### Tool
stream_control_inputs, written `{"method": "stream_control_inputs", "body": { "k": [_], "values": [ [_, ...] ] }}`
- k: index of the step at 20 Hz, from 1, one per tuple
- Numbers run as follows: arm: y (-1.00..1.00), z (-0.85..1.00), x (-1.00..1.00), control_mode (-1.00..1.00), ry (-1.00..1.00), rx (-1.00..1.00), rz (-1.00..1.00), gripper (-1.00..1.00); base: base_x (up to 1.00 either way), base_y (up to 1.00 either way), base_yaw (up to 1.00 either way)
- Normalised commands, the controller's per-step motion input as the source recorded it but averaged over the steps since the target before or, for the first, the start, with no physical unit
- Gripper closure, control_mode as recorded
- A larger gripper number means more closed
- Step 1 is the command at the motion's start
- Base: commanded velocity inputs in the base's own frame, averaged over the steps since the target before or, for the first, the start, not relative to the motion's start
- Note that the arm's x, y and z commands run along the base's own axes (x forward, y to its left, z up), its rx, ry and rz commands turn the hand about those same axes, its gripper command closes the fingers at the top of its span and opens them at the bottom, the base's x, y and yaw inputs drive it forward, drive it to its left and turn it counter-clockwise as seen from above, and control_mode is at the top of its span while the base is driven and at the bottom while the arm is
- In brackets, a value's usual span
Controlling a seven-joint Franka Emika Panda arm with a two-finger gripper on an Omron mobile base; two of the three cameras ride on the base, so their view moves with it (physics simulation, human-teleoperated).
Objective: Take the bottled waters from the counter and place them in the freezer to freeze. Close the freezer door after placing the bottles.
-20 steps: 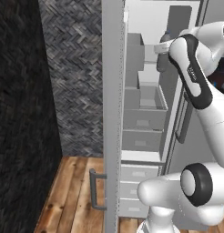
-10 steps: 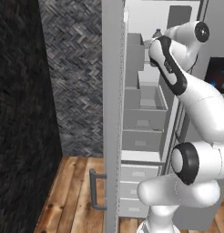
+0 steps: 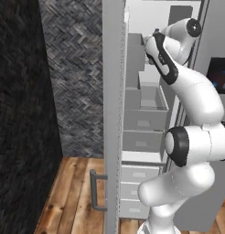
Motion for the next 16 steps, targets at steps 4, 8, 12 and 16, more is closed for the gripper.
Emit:
{"method": "stream_control_inputs", "body": {
  "k": [4,8,12,16],
  "values": [
    [-0.13,0.00,0.53,-1.00,0.06,0.00,-0.02,1.00,0.00,0.00,0.00],
    [0.00,0.00,0.54,-1.00,0.01,0.00,-0.02,1.00,0.00,0.00,0.00],
    [0.00,0.00,0.48,-1.00,0.00,0.00,-0.01,1.00,0.00,0.00,0.00],
    [0.00,0.00,0.58,-1.00,0.00,0.00,0.00,1.00,0.00,0.00,0.00]
  ]
}}
